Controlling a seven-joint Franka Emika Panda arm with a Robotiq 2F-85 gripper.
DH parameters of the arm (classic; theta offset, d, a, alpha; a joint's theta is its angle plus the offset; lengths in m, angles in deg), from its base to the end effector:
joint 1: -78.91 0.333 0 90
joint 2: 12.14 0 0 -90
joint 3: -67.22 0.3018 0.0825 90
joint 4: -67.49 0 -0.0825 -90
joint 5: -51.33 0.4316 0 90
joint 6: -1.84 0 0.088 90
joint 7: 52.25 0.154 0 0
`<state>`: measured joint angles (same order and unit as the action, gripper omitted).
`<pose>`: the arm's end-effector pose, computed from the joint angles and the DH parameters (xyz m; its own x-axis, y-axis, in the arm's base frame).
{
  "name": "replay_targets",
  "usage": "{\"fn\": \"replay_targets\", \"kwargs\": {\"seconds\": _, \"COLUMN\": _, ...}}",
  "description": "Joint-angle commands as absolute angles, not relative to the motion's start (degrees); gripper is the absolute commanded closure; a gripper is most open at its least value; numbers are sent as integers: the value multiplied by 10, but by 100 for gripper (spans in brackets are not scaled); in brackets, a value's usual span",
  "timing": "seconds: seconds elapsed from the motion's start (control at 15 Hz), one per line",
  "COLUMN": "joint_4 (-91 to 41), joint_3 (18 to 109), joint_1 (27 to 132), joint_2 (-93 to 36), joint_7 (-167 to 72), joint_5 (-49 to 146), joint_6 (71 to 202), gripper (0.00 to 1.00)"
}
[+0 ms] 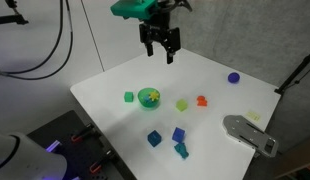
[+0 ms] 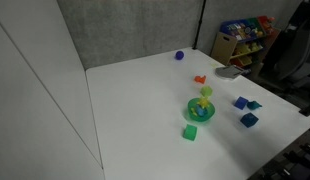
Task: Take the yellow thing out of the bowl
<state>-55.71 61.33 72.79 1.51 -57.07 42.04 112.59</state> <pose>0.5195 -0.1299 0.4272 0.9978 -0.0664 0.0059 -0.0666 -0.9894 0.1291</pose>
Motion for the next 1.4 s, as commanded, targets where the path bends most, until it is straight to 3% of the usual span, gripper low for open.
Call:
{"fn": "replay_targets", "kwargs": {"seconds": 0.0, "joint_4": -576, "joint_3": 616, "joint_1": 743, "joint_2": -6, "joint_7": -569, "joint_5": 463, "joint_6": 1166, "gripper": 0}}
{"fn": "replay_targets", "kwargs": {"seconds": 0.6, "joint_4": -650, "joint_3": 652, "joint_1": 780, "joint_2": -78, "joint_7": -552, "joint_5": 516, "joint_6": 1350, "gripper": 0}}
{"fn": "replay_targets", "kwargs": {"seconds": 1.33, "joint_4": -603, "joint_3": 677, "joint_1": 811, "joint_2": -266, "joint_7": -460, "joint_5": 515, "joint_6": 1491, "gripper": 0}}
